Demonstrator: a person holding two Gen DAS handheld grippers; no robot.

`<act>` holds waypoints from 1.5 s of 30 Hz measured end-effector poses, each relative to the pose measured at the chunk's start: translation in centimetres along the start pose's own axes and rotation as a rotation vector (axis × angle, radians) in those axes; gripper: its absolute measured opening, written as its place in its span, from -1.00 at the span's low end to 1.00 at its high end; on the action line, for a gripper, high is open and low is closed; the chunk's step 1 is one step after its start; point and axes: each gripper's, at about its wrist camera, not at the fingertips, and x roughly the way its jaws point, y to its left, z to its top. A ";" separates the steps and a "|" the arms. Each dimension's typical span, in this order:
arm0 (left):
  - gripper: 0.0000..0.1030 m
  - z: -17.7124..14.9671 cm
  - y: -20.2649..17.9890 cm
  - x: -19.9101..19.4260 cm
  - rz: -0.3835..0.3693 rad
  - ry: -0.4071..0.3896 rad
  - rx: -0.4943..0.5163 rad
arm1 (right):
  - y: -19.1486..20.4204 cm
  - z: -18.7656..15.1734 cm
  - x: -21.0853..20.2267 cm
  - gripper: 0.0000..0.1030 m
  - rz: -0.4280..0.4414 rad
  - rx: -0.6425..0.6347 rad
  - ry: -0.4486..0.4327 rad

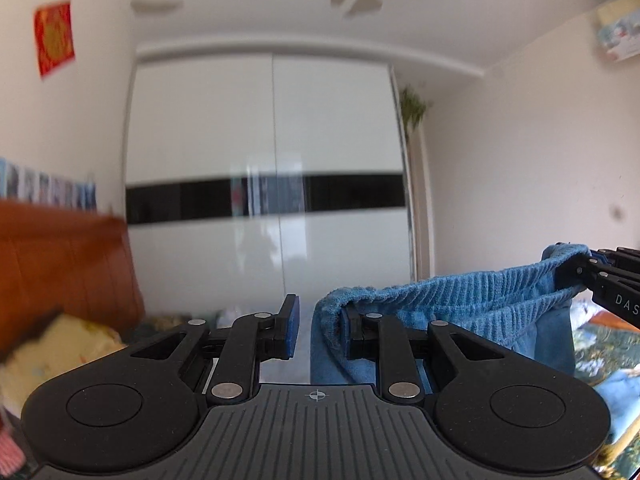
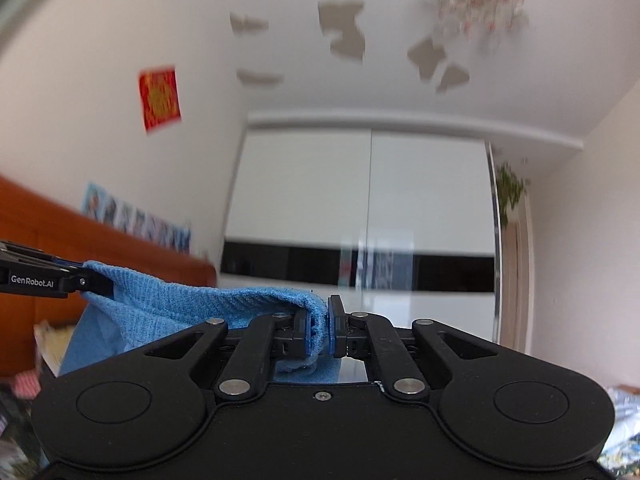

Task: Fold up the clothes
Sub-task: 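Lift the blue pants high with both tools so they hang down, then lower the hanging pants onto the bed and open both tools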

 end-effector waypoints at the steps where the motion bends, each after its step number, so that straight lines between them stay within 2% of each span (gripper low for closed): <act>1: -0.64 -0.7 0.3 1.8 0.002 0.026 -0.005 | 0.1 -0.9 1.4 -0.87 -0.004 -0.003 0.021; 9: -0.64 -6.1 3.8 16.6 0.057 0.203 -0.034 | 0.5 -8.4 16.2 -0.87 -0.007 -0.023 0.242; 15: -0.64 -13.0 6.5 26.2 0.088 0.370 -0.030 | 1.6 -17.3 26.3 -0.86 0.010 -0.057 0.442; 19: -0.64 -17.8 7.4 31.6 0.112 0.453 -0.019 | 2.0 -23.5 32.0 -0.83 0.019 -0.034 0.571; 22: -0.64 -20.7 8.0 35.0 0.126 0.524 -0.028 | 2.6 -26.9 35.7 -0.80 0.020 -0.026 0.651; 25: -0.58 -22.8 8.6 37.0 0.100 0.621 -0.070 | 2.9 -30.0 39.0 -0.62 0.003 -0.013 0.743; 27: -0.42 -23.6 9.6 37.5 0.083 0.649 -0.105 | 2.6 -31.5 40.6 -0.54 -0.001 0.031 0.812; 29: 0.06 -23.7 10.0 37.0 0.059 0.679 -0.133 | 1.7 -32.8 41.5 -0.41 0.001 0.091 0.894; 30: 0.22 -23.8 10.5 37.1 0.042 0.703 -0.147 | 1.3 -33.1 41.8 -0.42 0.004 0.126 0.925; 31: 0.38 -23.9 11.0 37.2 0.025 0.727 -0.161 | 0.8 -33.2 42.1 -0.31 0.009 0.164 0.942; 33: 0.44 -23.5 12.2 37.1 0.030 0.738 -0.189 | -0.4 -33.5 42.1 -0.17 0.034 0.172 0.987; 34: 0.49 -23.4 12.8 37.1 0.034 0.742 -0.202 | -0.4 -33.5 42.2 0.06 0.050 0.155 1.008; 36: 0.50 -22.9 13.3 36.5 0.030 0.717 -0.274 | -0.3 -33.1 42.2 0.09 0.076 0.142 1.022; 38: 0.55 -22.6 13.9 36.1 0.023 0.707 -0.356 | -0.2 -32.3 41.6 0.14 0.084 0.165 0.988; 40: 0.62 -22.6 14.6 36.3 0.003 0.745 -0.454 | -0.4 -31.5 41.0 0.21 0.090 0.194 0.982; 42: 0.66 -23.3 15.8 36.7 -0.005 0.808 -0.600 | -1.1 -30.7 40.2 0.32 0.083 0.226 0.985; 43: 0.66 -23.7 16.4 36.8 -0.008 0.839 -0.675 | -2.0 -30.5 40.0 0.39 0.056 0.258 1.006; 45: 0.66 -24.2 17.2 36.6 -0.003 0.845 -0.750 | -2.8 -31.0 40.2 0.39 0.030 0.344 1.049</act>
